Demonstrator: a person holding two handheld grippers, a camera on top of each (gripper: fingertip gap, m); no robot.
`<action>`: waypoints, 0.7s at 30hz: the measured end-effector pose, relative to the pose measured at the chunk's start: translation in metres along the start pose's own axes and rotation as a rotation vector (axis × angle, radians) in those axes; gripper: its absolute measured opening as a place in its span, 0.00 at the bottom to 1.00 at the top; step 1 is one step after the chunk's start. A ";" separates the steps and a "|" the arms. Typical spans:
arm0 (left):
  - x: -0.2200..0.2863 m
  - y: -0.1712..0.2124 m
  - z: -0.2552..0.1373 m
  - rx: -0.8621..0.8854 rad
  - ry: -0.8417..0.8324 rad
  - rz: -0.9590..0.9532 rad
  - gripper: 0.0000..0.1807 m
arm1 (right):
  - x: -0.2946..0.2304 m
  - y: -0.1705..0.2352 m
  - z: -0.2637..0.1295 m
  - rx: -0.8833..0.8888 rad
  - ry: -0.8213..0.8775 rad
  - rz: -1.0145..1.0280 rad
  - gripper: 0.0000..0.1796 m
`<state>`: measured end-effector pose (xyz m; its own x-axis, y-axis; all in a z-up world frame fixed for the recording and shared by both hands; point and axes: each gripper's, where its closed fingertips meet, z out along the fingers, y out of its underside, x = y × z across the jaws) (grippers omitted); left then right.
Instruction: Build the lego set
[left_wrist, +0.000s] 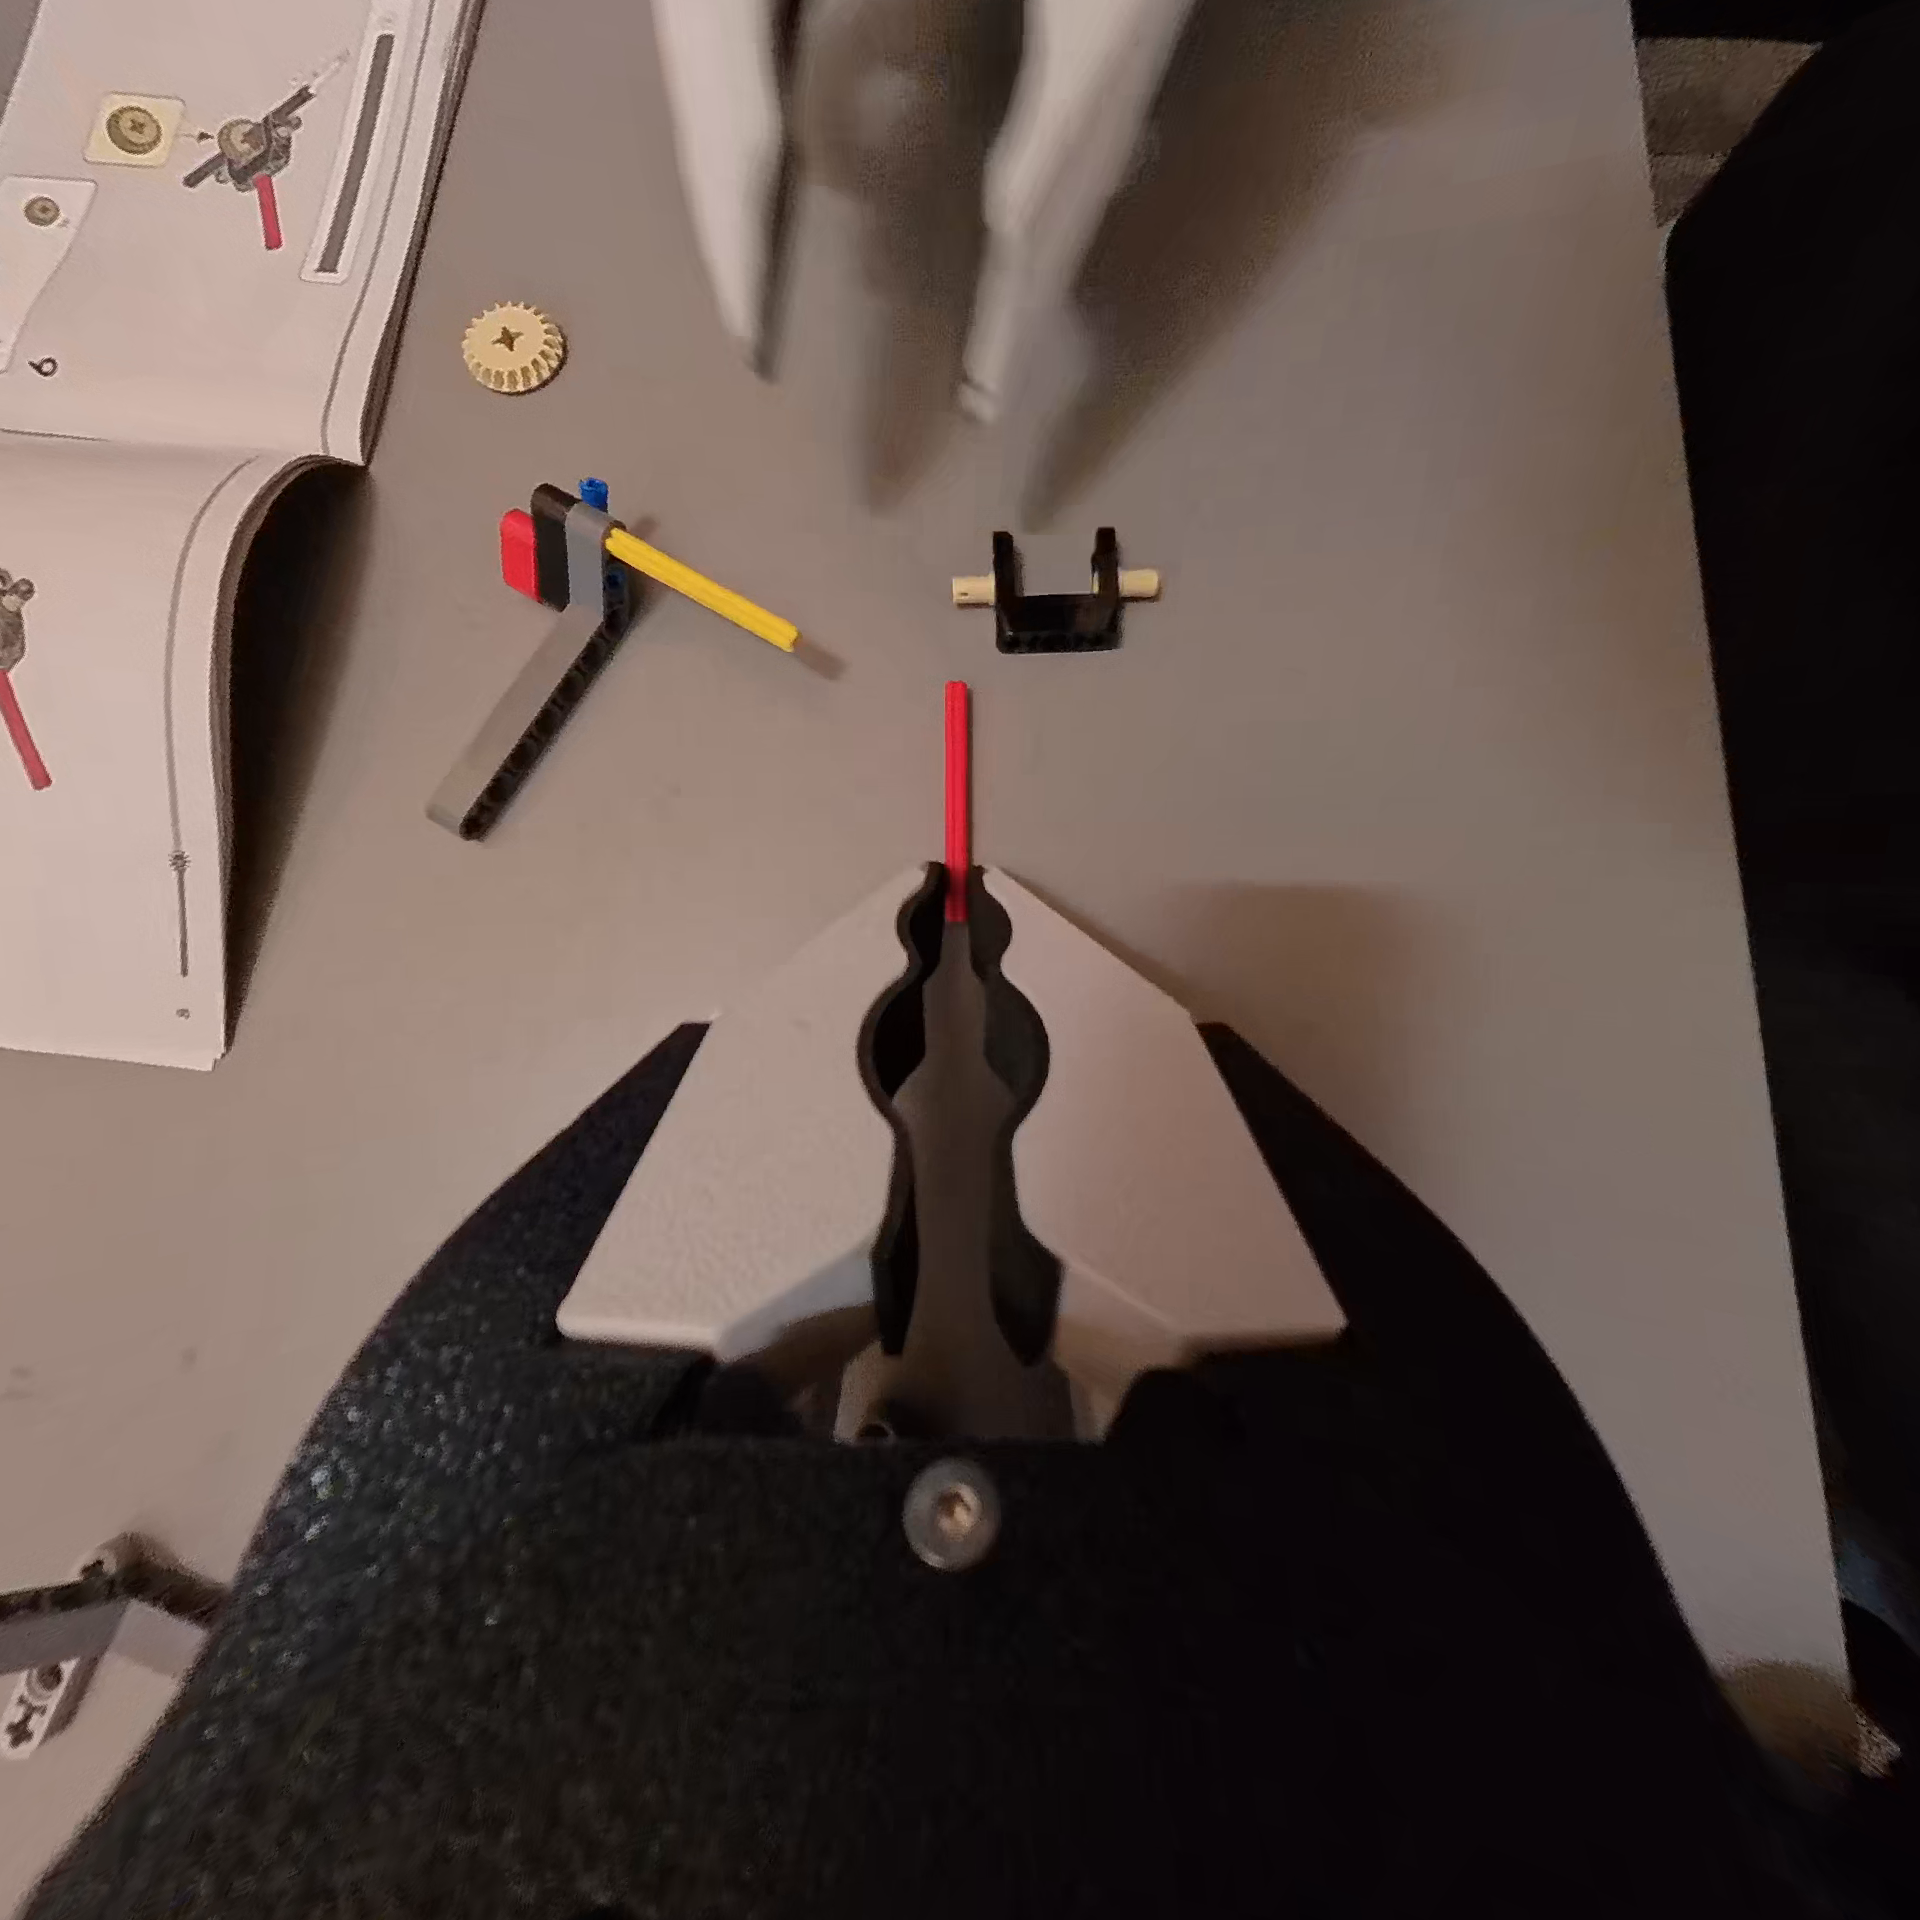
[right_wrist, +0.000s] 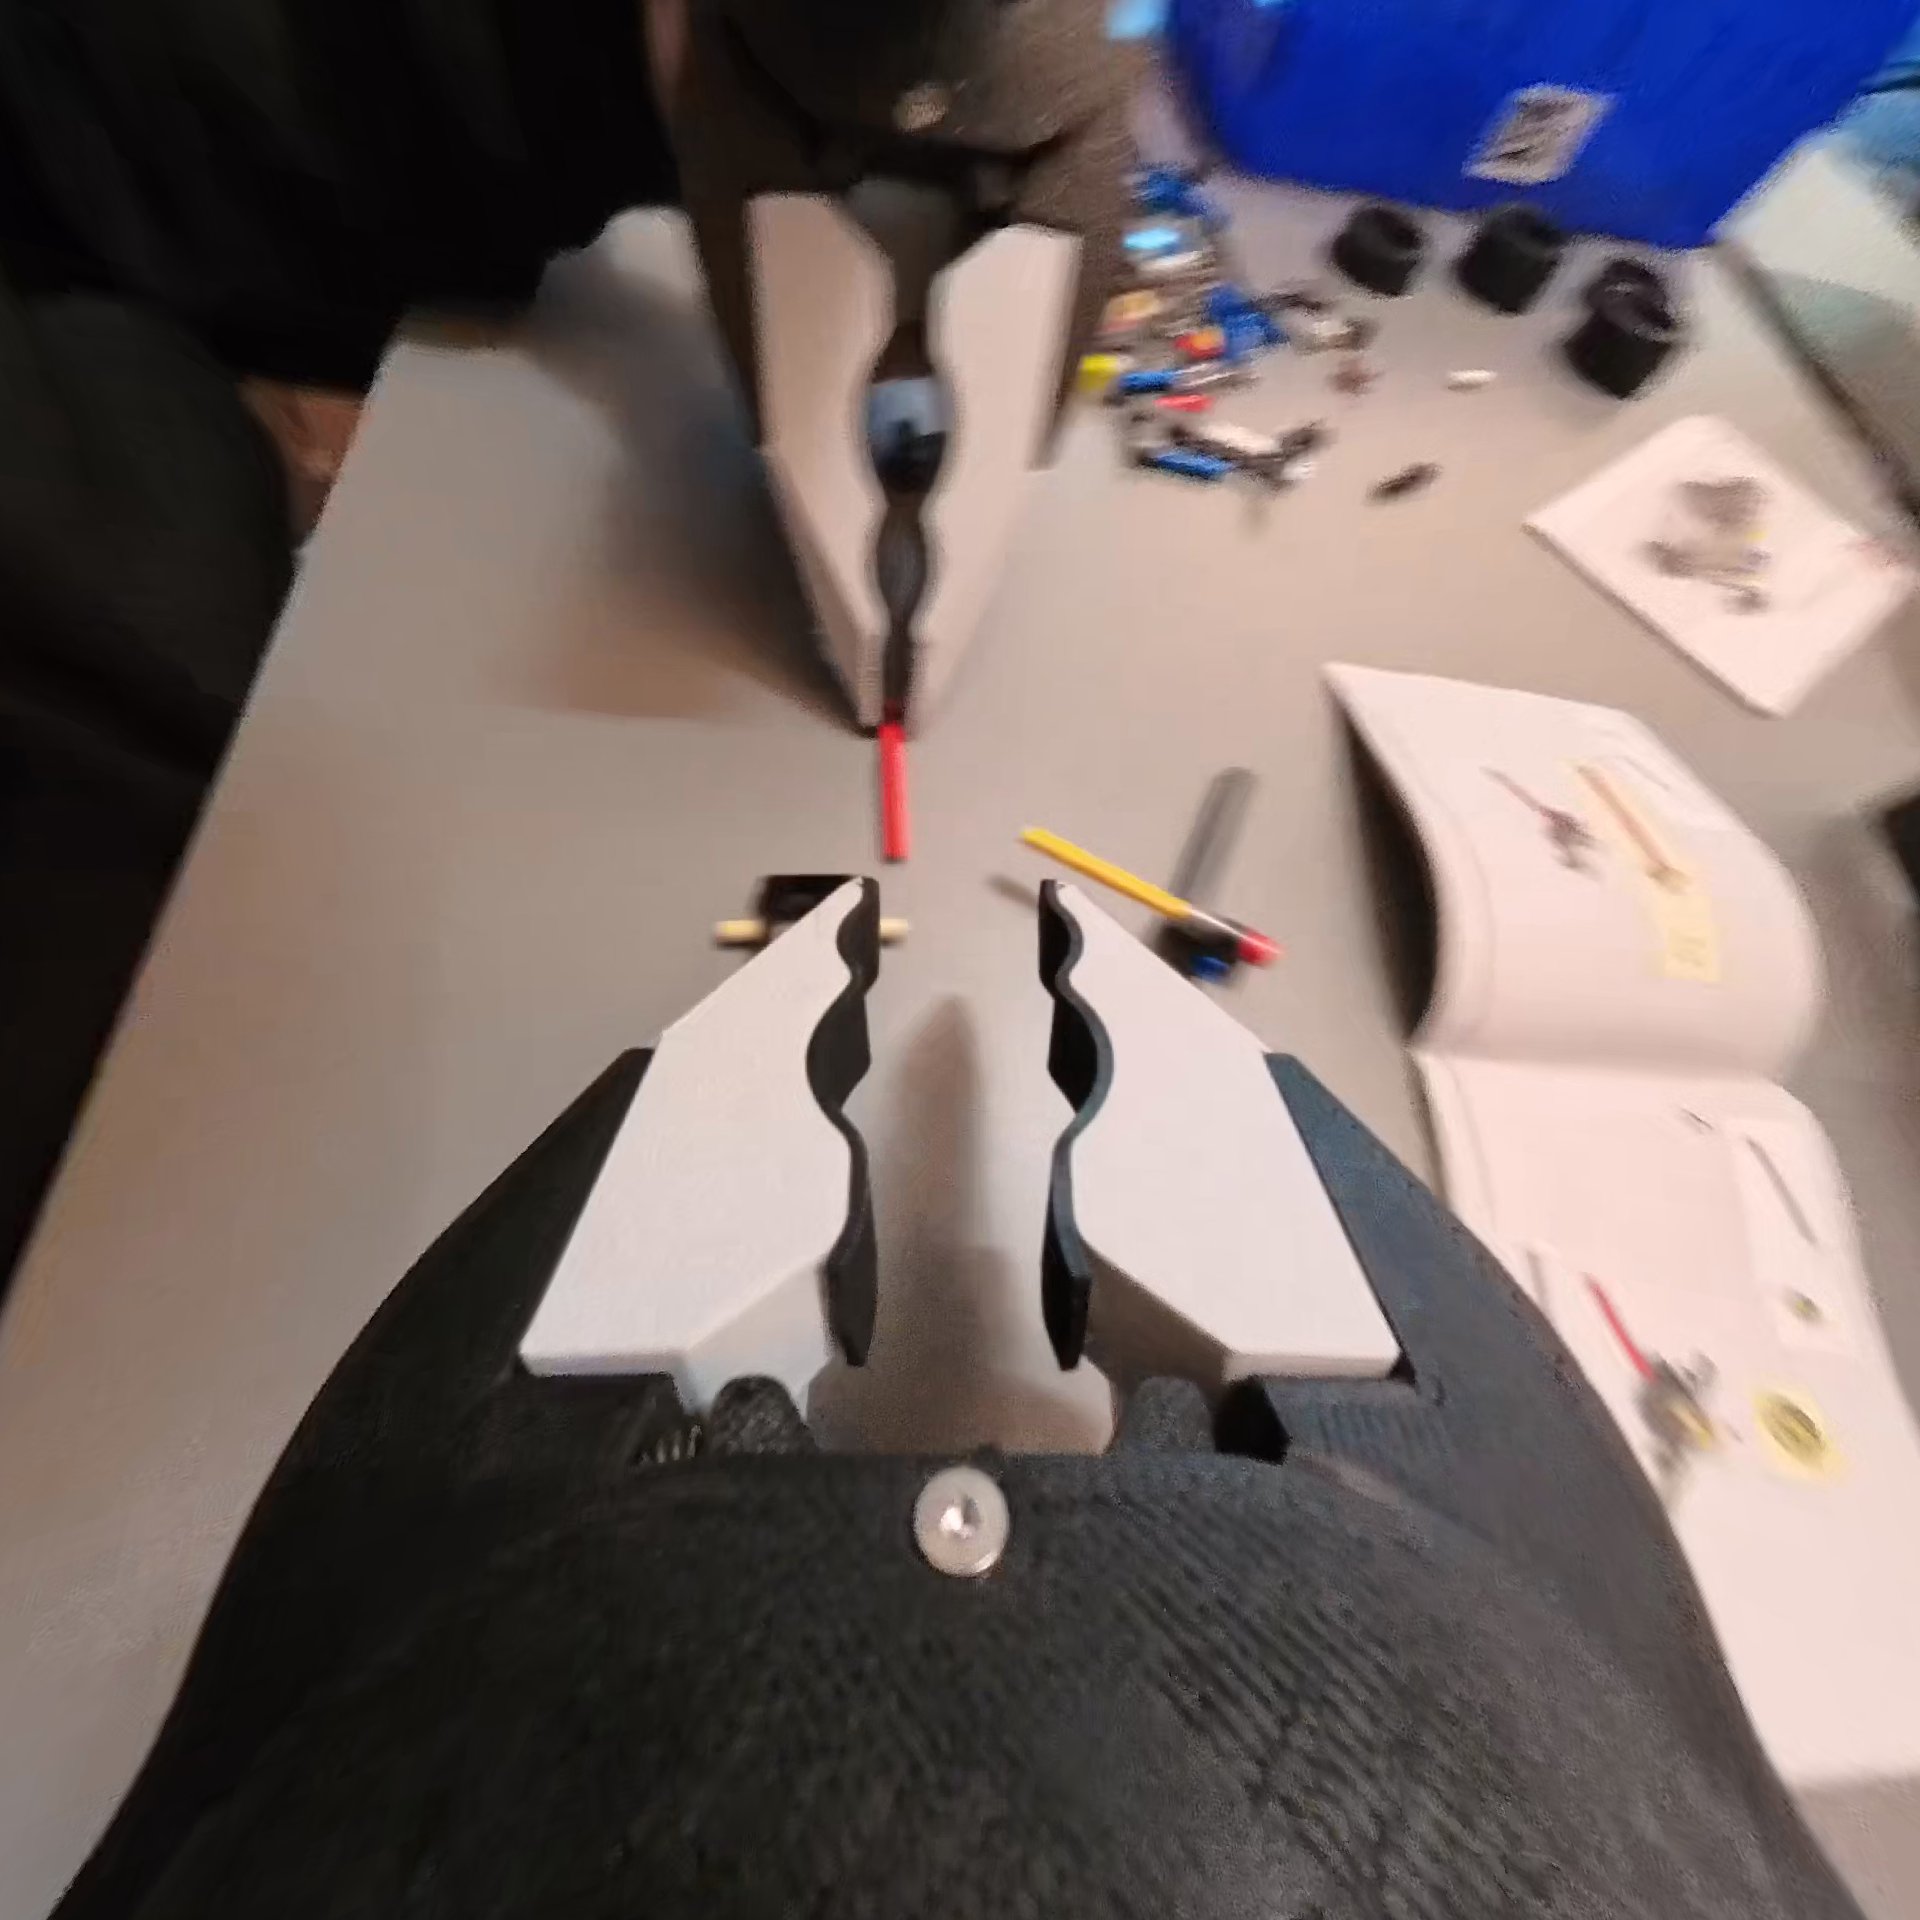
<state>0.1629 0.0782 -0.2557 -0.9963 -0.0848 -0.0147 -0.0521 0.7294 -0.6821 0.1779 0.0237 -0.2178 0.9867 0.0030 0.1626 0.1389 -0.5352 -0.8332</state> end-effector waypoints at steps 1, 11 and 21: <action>0.000 0.000 0.000 0.008 0.004 -0.003 0.01 | 0.018 0.002 -0.008 0.021 0.070 0.037 0.16; -0.002 -0.004 0.003 0.081 0.040 -0.055 0.01 | 0.092 0.058 -0.022 -0.154 0.287 0.132 0.18; -0.002 -0.004 0.003 0.089 0.117 -0.137 0.01 | 0.081 0.064 -0.014 -0.172 0.185 0.112 0.12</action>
<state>0.1653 0.0732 -0.2552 -0.9817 -0.0958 0.1644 -0.1866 0.6532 -0.7338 0.2653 -0.0223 -0.2507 0.9607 -0.2101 0.1813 -0.0023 -0.6593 -0.7518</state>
